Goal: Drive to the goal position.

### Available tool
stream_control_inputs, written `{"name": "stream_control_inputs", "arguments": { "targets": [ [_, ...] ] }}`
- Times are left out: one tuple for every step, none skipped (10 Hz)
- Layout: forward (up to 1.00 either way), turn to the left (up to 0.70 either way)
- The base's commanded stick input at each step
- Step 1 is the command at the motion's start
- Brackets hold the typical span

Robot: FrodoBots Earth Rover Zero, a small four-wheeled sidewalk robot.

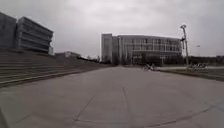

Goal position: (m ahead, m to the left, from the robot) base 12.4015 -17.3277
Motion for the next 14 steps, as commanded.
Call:
{"name": "stream_control_inputs", "arguments": {
  "targets": [
    [1.0, -0.12],
    [1.0, -0.08],
    [1.0, -0.03],
    [1.0, 0.0],
    [1.0, 0.0],
    [1.0, 0.0],
    [1.0, 0.0],
    [1.0, 0.0],
    [1.0, 0.0],
    [1.0, -0.22],
    [1.0, -0.08],
    [1.0, 0.0],
    [1.0, -0.12],
    [1.0, -0.26]
  ]
}}
